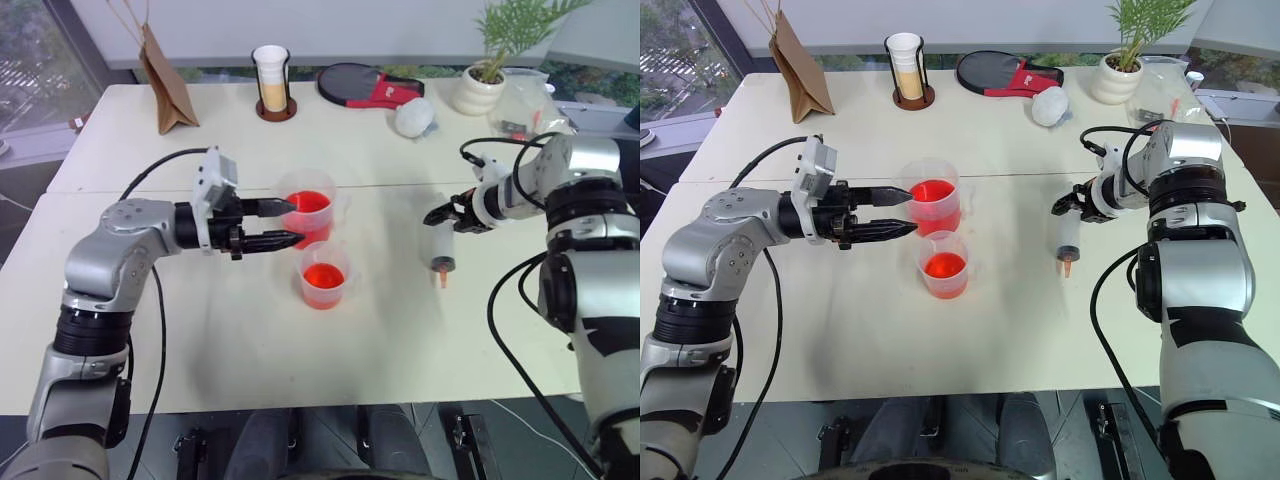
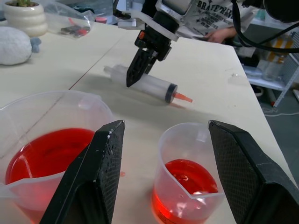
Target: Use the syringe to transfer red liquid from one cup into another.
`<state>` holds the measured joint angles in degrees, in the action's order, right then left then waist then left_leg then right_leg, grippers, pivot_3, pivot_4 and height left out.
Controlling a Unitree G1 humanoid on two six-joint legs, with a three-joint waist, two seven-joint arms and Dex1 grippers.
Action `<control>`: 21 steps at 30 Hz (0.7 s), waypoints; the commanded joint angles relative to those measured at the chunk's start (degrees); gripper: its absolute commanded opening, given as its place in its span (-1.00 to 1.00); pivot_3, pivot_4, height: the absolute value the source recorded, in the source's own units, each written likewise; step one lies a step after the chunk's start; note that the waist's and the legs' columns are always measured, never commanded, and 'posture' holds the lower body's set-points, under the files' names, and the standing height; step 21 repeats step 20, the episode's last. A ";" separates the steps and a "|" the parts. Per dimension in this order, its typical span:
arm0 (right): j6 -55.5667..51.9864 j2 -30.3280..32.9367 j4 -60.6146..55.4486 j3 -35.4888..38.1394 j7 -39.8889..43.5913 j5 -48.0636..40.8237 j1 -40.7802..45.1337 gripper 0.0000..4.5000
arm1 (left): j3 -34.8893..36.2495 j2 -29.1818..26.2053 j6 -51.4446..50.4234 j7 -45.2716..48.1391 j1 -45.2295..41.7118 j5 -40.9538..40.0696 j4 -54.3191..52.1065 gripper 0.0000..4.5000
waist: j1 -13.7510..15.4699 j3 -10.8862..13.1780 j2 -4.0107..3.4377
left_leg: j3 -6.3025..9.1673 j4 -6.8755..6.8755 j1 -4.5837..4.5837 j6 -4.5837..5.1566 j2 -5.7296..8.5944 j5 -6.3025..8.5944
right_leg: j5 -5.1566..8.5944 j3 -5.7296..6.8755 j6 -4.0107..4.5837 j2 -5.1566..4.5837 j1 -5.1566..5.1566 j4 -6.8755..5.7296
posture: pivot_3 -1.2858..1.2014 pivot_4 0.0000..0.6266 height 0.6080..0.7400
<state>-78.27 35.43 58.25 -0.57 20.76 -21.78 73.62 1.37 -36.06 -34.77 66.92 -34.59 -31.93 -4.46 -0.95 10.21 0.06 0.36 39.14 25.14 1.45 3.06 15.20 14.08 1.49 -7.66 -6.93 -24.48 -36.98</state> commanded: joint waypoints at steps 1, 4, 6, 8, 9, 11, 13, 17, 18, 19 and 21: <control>2.25 1.72 -1.78 2.84 1.99 0.91 2.82 0.97 | 4.17 -1.60 1.15 -1.51 -1.61 -0.75 2.19 0.30 | -0.08 0.00 0.00 | 0.00 0.00 0.00 0.00 0.00 0.00 | 0.00 0.00 0.00 0.00 0.00 0.00 | 0.03 -0.52 1.00; 4.47 5.92 -11.01 0.23 9.89 0.90 0.21 0.97 | 8.08 -2.97 0.03 -3.03 -1.05 -2.94 2.29 0.30 | -0.03 0.04 -0.05 | 0.00 -0.01 0.02 0.00 0.01 0.00 | 0.00 0.00 0.00 0.00 -0.05 0.00 | 0.03 -0.52 1.00; 11.83 9.73 -23.71 5.05 15.48 -2.22 -6.76 0.97 | 10.66 -4.39 -1.87 -4.64 1.09 -4.16 1.12 0.30 | 0.30 0.03 -0.05 | 0.03 -0.05 0.02 0.01 0.00 0.01 | 0.00 0.01 -0.01 0.00 -0.05 0.01 | 0.03 -0.52 1.00; 17.65 13.26 -35.88 10.91 19.56 -4.75 -16.98 0.97 | 12.00 -6.57 -3.19 -5.78 5.46 -3.63 -0.49 0.30 | 0.35 0.02 -0.04 | 0.14 -0.08 0.03 0.06 0.02 0.05 | 0.00 0.05 -0.02 0.00 -0.02 0.04 | 0.03 -0.52 1.00; 18.72 14.41 -39.41 12.55 19.34 -4.43 -22.02 0.97 | 12.34 -7.97 -3.50 -5.77 8.63 -3.15 -1.84 0.30 | 0.32 0.01 -0.04 | 0.14 -0.07 0.02 0.12 0.03 0.10 | 0.00 0.06 -0.02 -0.01 0.00 0.00 | 0.03 -0.52 1.00; 21.25 15.64 -44.10 14.72 19.02 -3.70 -29.81 0.97 | 12.76 -9.69 -2.25 -6.32 13.33 -1.85 -3.76 0.30 | 0.24 -0.02 0.00 | 0.14 -0.10 0.00 0.15 0.03 0.13 | 0.00 0.05 -0.02 -0.02 0.02 0.02 | 0.03 -0.52 1.00; 26.52 16.18 -46.81 15.85 19.74 -2.42 -36.82 0.97 | 13.28 -10.20 -1.78 -9.01 16.76 -0.44 -3.71 0.30 | 0.26 0.00 0.00 | -0.03 0.00 -0.03 0.16 0.05 0.14 | 0.00 0.01 -0.02 -0.11 0.05 0.02 | 0.03 -0.52 1.00; 36.77 14.98 -48.94 17.31 19.35 0.03 -46.15 0.97 | 15.73 -7.18 0.18 -12.40 22.31 -1.03 -1.91 0.30 | 0.28 0.00 -0.04 | -0.11 0.06 -0.11 0.37 0.03 0.22 | 0.00 -0.01 -0.02 -0.14 0.08 0.14 | 0.03 -0.52 1.00; 37.79 13.95 -49.27 18.07 17.97 0.12 -47.36 0.97 | 15.83 -6.63 1.55 -12.96 23.42 -0.21 -0.94 0.30 | 0.28 0.00 -0.04 | -0.14 0.05 -0.25 0.36 0.01 0.22 | 0.01 -0.02 -0.01 -0.14 0.16 0.09 | 0.03 -0.52 1.00; 37.93 12.99 -49.80 18.73 16.93 -0.17 -48.19 0.97 | 15.81 -6.54 2.21 -13.19 24.27 0.28 -0.36 0.30 | 0.29 0.00 -0.04 | -0.14 0.01 -0.37 0.31 -0.03 0.19 | 0.01 -0.02 -0.01 -0.12 0.24 0.08 | 0.03 -0.52 1.00; 37.82 12.33 -50.58 19.12 16.22 -0.44 -48.75 0.97 | 15.85 -6.76 2.71 -13.10 24.82 0.52 0.04 0.30 | 0.29 0.00 -0.04 | -0.14 -0.02 -0.49 0.30 -0.06 0.19 | 0.01 -0.01 0.00 -0.10 0.33 0.05 | 0.03 -0.52 1.00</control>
